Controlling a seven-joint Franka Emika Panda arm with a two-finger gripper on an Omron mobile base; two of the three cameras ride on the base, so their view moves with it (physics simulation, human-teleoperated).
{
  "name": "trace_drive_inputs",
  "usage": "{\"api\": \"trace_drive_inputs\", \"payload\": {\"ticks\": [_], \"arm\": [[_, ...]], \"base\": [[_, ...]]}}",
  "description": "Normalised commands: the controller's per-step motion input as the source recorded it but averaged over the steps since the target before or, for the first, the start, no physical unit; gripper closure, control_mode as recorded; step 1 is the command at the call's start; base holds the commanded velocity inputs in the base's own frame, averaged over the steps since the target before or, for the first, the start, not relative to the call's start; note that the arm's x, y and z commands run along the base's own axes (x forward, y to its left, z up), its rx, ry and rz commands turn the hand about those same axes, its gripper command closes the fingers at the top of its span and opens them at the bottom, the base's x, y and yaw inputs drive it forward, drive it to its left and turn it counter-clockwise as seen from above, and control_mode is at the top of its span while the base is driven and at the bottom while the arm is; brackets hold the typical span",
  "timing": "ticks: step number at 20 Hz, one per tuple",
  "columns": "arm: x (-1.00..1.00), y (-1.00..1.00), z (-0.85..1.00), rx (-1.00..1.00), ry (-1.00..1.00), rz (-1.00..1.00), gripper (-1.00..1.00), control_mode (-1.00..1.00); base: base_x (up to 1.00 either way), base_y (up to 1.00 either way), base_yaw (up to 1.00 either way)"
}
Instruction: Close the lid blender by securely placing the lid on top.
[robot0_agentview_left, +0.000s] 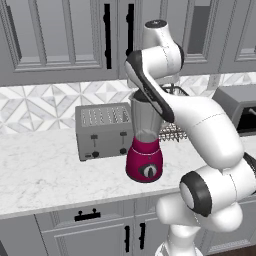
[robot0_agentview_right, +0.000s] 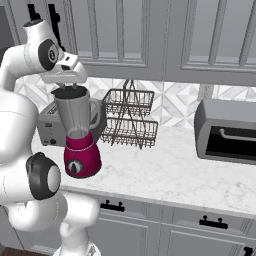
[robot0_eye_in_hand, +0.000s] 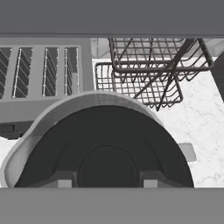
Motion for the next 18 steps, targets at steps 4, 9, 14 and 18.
{"api": "trace_drive_inputs", "payload": {"ticks": [4,9,14,18], "arm": [[0.15,0.01,-0.09,0.00,-0.06,-0.02,1.00,-1.00],[0.09,0.03,-0.04,0.00,-0.08,-0.03,1.00,-1.00],[0.10,0.01,0.00,0.00,-0.10,-0.03,1.00,-1.00],[0.07,0.00,-0.01,0.00,-0.10,-0.03,1.00,-1.00]], "base": [[0.00,0.00,0.00],[0.00,0.00,0.00],[0.00,0.00,0.00],[0.00,0.00,0.00]]}}
